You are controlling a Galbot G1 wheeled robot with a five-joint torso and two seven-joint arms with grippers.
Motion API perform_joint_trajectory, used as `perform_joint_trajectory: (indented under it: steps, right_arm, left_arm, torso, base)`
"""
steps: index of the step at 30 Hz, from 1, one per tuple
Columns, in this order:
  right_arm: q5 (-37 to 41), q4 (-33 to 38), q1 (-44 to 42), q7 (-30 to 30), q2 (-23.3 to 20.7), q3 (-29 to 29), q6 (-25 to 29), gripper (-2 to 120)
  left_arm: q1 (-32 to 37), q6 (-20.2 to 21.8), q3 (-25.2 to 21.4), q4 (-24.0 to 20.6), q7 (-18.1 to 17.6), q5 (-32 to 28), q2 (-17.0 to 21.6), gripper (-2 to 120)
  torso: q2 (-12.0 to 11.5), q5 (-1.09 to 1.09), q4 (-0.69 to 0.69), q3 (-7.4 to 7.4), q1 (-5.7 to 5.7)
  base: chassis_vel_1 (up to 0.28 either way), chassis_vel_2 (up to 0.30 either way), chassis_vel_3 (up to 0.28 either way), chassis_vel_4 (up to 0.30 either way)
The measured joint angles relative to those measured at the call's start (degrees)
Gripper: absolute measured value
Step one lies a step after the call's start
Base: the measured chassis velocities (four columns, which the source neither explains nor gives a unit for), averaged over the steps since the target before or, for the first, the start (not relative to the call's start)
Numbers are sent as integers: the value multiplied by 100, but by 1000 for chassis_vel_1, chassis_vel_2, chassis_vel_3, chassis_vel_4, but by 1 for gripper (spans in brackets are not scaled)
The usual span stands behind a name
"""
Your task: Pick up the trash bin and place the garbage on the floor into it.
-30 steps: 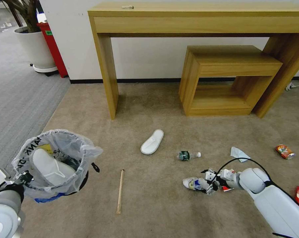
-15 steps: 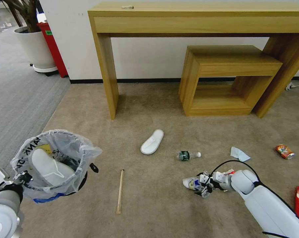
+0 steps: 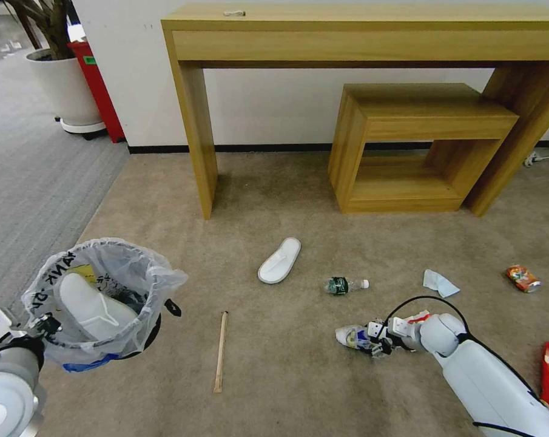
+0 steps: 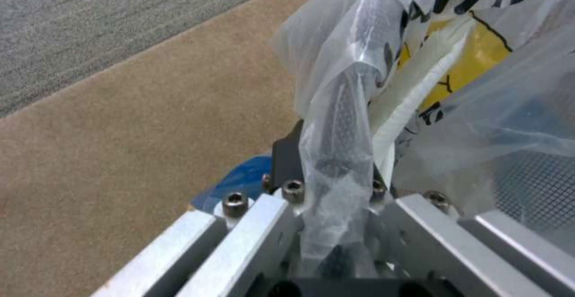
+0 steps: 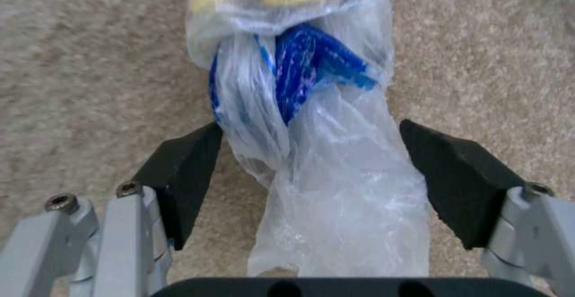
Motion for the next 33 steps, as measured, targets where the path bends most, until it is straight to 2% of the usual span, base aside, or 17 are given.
perform_joint_trajectory:
  steps: [7, 10, 11, 12, 14, 15, 16, 18, 19, 22, 24, 26, 28, 29, 33]
  right_arm:
    - [-101, -241, 159, 22, 110, -9, 17, 79]
    - [-132, -364, 267, 25, 179, -36, 41, 69]
    - [-132, -364, 267, 25, 179, -36, 41, 69]
    - [-140, -402, 301, 26, 201, -50, 48, 62]
    - [-147, -445, 341, 27, 227, -62, 59, 54]
    - [-147, -445, 341, 27, 227, -62, 59, 54]
    - [-150, -475, 377, 27, 251, -68, 71, 47]
    - [-151, -500, 407, 29, 275, -71, 91, 41]
    - [-151, -500, 407, 29, 275, -71, 91, 41]
    - [-151, -513, 423, 38, 294, -72, 118, 25]
    - [-142, -512, 423, 47, 295, -70, 136, 21]
    - [-45, -437, 390, 113, 279, -42, 191, 9]
    - [-14, -414, 379, 132, 273, -34, 197, 7]
    - [85, -333, 343, 200, 247, -12, 215, 1]
    - [358, -51, 234, 310, 167, 40, 237, 0]
  left_arm:
    - [-48, 0, 25, 58, 1, 11, 9, 0]
    - [-73, 0, 40, 98, 1, 19, 12, 0]
    - [-73, 0, 40, 98, 1, 19, 12, 0]
    - [-83, 0, 42, 117, 1, 20, 14, 0]
    - [-94, 0, 45, 142, 2, 21, 20, 0]
    - [-94, 0, 45, 142, 2, 21, 20, 0]
    - [-106, 0, 51, 157, 2, 23, 23, 0]
    - [-118, 0, 61, 177, 3, 25, 24, 0]
    - [-118, 0, 61, 177, 3, 25, 24, 0]
    - [-132, 0, 75, 195, 3, 32, 28, 0]
    - [-137, 0, 80, 197, 4, 33, 30, 0]
    - [-144, 0, 86, 200, 5, 34, 40, 0]
    - [-144, 0, 87, 201, 5, 34, 42, 0]
    - [-145, 0, 93, 202, 5, 35, 44, 0]
    - [-125, 0, 144, 186, 7, 53, 45, 0]
  torso:
    - [0, 0, 0, 0, 0]
    - [0, 0, 0, 0, 0]
    - [0, 0, 0, 0, 0]
    - [0, 0, 0, 0, 0]
    - [0, -1, 0, 0, 0]
    - [0, -1, 0, 0, 0]
    - [0, -1, 0, 0, 0]
    - [0, 0, 0, 0, 0]
    - [0, 0, 0, 0, 0]
    - [0, 0, 0, 0, 0]
    - [0, 0, 0, 0, 0]
    - [0, 0, 0, 0, 0]
    - [0, 0, 0, 0, 0]
    - [0, 0, 0, 0, 0]
    - [0, 0, 0, 0, 0]
  base:
    - [0, 0, 0, 0]
    - [0, 0, 0, 0]
    - [0, 0, 0, 0]
    - [0, 0, 0, 0]
    - [0, 0, 0, 0]
    - [0, 0, 0, 0]
    - [0, 0, 0, 0]
    - [0, 0, 0, 0]
    - [0, 0, 0, 0]
    - [0, 0, 0, 0]
    - [0, 0, 0, 0]
    - [0, 0, 0, 0]
    - [0, 0, 0, 0]
    - [0, 0, 0, 0]
    - [0, 0, 0, 0]
